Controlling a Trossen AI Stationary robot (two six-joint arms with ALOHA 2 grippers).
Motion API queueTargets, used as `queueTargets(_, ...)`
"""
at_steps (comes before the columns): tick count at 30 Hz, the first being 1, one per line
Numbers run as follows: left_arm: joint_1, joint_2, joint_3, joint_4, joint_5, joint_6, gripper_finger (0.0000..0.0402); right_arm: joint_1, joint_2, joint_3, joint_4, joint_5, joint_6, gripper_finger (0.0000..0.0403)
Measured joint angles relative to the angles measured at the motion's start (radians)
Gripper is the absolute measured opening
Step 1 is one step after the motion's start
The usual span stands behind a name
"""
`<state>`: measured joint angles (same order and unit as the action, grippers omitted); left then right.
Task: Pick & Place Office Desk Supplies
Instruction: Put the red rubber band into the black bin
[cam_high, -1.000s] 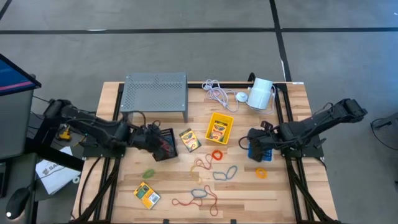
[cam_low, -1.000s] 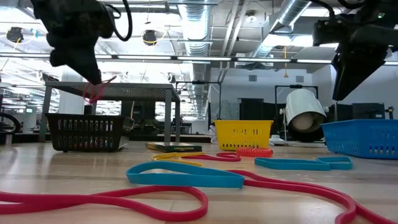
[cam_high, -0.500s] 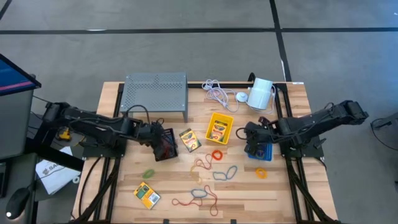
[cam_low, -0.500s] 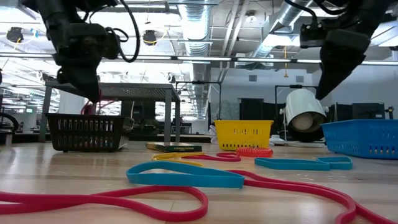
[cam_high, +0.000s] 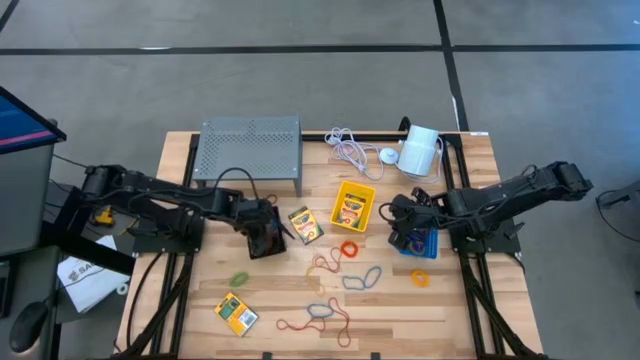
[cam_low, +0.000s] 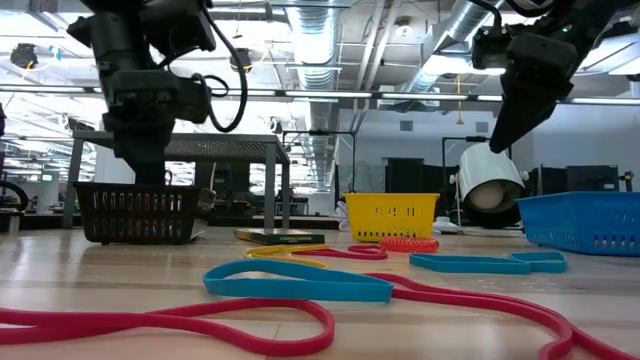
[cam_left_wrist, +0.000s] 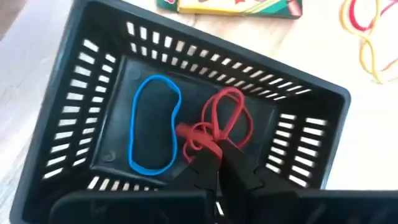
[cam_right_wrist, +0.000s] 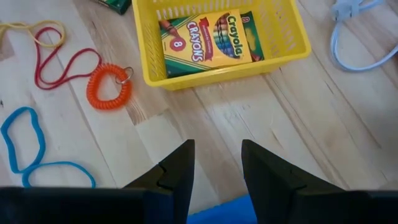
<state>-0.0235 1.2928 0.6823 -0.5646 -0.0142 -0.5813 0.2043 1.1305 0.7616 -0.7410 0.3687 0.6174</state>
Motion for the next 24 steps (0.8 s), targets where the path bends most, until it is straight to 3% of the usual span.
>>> queueTargets(15, 0.0, 0.002, 0.0, 0.01, 0.003, 0.005, 0.0009, 0.0, 0.0, 0.0, -0.002, 0.0, -0.019, 0.0127)
queueTargets(24, 0.0, 0.002, 0.0, 0.01, 0.05, -0.006, 0.0101, 0.0, 0.0, 0.0, -0.006, 0.0, -0.042, 0.0127)
